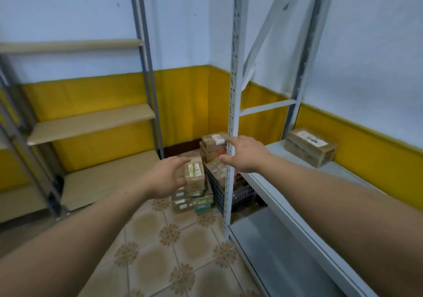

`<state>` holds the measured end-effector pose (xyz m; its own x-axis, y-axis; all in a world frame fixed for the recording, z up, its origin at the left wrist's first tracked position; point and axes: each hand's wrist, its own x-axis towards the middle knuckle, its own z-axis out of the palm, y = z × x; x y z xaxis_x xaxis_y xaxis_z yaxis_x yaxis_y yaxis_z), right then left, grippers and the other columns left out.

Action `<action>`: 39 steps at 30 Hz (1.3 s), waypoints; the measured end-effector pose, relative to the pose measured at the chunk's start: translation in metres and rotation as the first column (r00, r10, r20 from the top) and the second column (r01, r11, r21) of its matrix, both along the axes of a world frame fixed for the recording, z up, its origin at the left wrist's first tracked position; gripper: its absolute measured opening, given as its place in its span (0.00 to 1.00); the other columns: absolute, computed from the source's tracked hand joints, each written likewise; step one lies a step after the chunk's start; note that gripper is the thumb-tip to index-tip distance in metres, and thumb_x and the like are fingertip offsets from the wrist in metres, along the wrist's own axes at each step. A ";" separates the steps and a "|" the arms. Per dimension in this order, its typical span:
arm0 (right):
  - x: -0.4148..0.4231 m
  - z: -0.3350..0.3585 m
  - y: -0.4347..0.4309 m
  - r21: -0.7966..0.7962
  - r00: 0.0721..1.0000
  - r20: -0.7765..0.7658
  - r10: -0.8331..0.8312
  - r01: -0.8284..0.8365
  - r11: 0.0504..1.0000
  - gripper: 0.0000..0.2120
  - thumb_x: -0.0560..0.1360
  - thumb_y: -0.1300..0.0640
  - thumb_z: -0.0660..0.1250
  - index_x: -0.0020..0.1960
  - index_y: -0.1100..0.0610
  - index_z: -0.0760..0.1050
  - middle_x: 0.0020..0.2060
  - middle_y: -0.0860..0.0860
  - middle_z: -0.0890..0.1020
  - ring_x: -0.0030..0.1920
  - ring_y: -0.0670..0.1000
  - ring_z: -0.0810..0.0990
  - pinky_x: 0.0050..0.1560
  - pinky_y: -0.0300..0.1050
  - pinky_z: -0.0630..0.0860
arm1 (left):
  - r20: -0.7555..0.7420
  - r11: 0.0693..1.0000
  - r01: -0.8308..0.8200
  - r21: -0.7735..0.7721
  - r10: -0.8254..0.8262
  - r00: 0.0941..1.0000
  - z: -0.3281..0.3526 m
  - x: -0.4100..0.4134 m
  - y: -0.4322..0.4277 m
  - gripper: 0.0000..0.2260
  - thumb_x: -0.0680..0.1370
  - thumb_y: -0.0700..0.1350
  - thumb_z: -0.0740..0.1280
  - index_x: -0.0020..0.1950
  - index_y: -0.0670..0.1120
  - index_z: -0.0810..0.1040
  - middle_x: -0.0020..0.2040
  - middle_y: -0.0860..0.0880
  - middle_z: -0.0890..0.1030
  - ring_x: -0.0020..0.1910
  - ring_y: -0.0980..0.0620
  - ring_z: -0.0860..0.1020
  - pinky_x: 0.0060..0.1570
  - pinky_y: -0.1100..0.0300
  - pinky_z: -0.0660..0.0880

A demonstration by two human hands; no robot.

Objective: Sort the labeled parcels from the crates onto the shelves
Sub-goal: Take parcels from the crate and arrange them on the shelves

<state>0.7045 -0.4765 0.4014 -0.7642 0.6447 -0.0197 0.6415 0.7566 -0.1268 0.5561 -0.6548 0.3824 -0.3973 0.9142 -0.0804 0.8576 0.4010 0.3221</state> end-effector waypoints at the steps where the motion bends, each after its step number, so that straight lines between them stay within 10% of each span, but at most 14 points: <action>1: -0.018 -0.006 0.007 -0.014 1.000 -0.001 0.017 -0.017 1.000 0.37 0.77 0.33 0.60 0.79 0.51 0.59 0.73 0.55 0.69 0.71 0.59 0.69 0.67 0.56 0.71 | 0.017 1.000 -0.024 -0.007 0.024 1.000 -0.009 -0.013 0.005 0.28 0.79 0.49 0.67 0.77 0.51 0.61 0.75 0.51 0.64 0.73 0.50 0.63 0.70 0.56 0.61; 19: -0.294 -0.125 0.166 -0.381 0.997 0.076 0.020 0.011 0.925 0.36 0.77 0.36 0.62 0.78 0.53 0.59 0.75 0.55 0.66 0.71 0.59 0.68 0.68 0.54 0.69 | 0.232 0.946 -0.235 -0.225 0.286 0.930 -0.126 -0.283 0.123 0.30 0.79 0.50 0.66 0.78 0.52 0.59 0.77 0.49 0.61 0.74 0.49 0.62 0.71 0.56 0.62; 39: -0.445 -0.280 0.312 -0.681 0.825 0.281 -0.490 0.531 0.504 0.30 0.81 0.42 0.61 0.76 0.57 0.62 0.71 0.59 0.70 0.66 0.59 0.73 0.61 0.48 0.72 | 0.329 0.811 0.227 -0.540 -0.045 0.943 -0.250 -0.546 0.372 0.28 0.81 0.50 0.63 0.78 0.47 0.58 0.78 0.45 0.60 0.74 0.47 0.62 0.67 0.61 0.62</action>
